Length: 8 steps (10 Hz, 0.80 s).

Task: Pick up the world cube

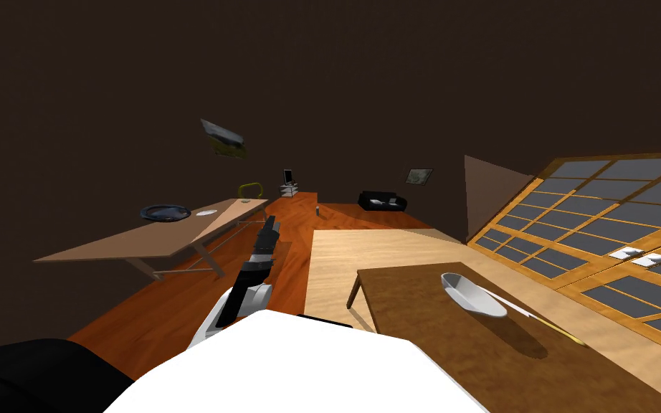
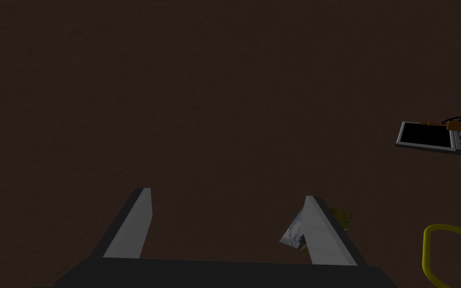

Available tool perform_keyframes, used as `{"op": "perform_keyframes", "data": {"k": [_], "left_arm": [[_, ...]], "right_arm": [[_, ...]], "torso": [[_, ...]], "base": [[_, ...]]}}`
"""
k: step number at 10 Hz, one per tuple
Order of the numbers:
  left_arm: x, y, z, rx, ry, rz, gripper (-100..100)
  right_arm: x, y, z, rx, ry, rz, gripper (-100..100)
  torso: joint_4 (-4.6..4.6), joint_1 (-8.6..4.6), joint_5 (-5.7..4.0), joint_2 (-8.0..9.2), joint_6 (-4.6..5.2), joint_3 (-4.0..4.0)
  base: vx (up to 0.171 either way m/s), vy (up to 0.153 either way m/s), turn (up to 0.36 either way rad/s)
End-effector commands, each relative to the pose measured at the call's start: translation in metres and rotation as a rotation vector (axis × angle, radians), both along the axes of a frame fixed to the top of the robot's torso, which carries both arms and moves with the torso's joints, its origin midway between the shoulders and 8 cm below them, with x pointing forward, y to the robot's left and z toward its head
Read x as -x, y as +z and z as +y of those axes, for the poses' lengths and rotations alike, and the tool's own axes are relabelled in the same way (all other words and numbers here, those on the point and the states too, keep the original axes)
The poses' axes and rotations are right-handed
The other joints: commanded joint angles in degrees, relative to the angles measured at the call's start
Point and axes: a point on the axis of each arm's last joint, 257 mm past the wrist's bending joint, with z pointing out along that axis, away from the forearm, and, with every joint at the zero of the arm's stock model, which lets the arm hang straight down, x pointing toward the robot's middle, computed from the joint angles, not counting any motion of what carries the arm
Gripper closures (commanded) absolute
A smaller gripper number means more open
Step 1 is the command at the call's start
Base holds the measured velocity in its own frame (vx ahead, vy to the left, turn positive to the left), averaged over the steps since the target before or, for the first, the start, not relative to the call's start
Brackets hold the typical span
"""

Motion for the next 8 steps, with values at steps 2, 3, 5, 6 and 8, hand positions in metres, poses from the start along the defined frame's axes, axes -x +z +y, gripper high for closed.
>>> {"op": "perform_keyframes", "data": {"k": [2,3,5,6,8], "left_arm": [[0.000,0.000,0.000,0.000,0.000,0.000,0],[0.000,0.000,0.000,0.000,0.000,0.000,0],[0.000,0.000,0.000,0.000,0.000,0.000,0],[0.000,0.000,0.000,0.000,0.000,0.000,0],[0.000,0.000,0.000,0.000,0.000,0.000,0]], "right_arm": [[0.000,0.000,0.001,-0.002,0.000,0.000,100],[0.000,0.000,0.001,-0.003,0.002,0.000,100],[0.000,0.000,0.001,-0.003,0.000,0.000,100],[0.000,0.000,0.001,-0.003,0.000,0.000,0],[-0.002,0.018,-0.014,0.000,0.017,0.014,100]], "torso": [[-0.01,0.02,0.01,-0.04,-0.01,-0.02],[-0.02,-0.04,-0.02,-0.06,0.02,-0.04],[-0.01,-0.07,-0.02,-0.06,0.00,-0.03],[-0.01,-0.07,-0.02,-0.06,-0.01,-0.03],[-0.03,0.03,0.05,-0.14,0.01,-0.08]], "base": [[0.000,0.000,0.000],[0.000,0.000,0.000],[0.000,0.000,0.000],[0.000,0.000,0.000],[0.034,0.039,-0.087]]}}
